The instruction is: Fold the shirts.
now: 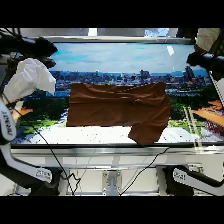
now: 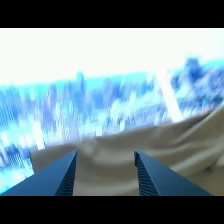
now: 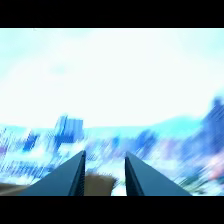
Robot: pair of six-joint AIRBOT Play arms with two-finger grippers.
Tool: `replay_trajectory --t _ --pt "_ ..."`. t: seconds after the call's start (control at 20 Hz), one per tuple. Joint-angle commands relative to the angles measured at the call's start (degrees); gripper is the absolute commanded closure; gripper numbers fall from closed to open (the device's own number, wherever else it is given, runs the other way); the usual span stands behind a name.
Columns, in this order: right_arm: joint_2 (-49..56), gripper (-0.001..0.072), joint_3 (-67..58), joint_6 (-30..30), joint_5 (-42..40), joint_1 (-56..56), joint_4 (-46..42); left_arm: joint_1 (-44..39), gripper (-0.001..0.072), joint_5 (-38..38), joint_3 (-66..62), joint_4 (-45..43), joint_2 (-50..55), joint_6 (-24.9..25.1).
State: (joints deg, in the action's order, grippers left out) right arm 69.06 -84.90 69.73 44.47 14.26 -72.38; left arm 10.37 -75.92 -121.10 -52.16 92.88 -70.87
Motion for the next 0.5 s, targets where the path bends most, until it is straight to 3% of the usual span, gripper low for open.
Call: replay_trajectory --t 0.0,0.1,0.2,0.45 --pt "-9.8 0.0399 -4.9 -0.6 10.3 2.9 -7.2 1.9 0.0296 -1.2 3.4 -0.7 -14.3 4.5" --pt "-14.8 0.0399 -4.9 -0.8 18.8 7.5 -7.4 3.8 0.0364 -10.3 3.7 -0.4 -19.7 6.7" --pt "-18.4 0.0399 -4.5 -1.1 24.5 12.2 -7.4 5.8 0.0365 -17.0 3.8 -0.4 -23.1 6.1" --pt "-27.1 0.0399 8.9 -2.3 26.2 19.1 -7.5 8.2 0.0363 -16.6 12.1 -0.4 -26.8 4.0"
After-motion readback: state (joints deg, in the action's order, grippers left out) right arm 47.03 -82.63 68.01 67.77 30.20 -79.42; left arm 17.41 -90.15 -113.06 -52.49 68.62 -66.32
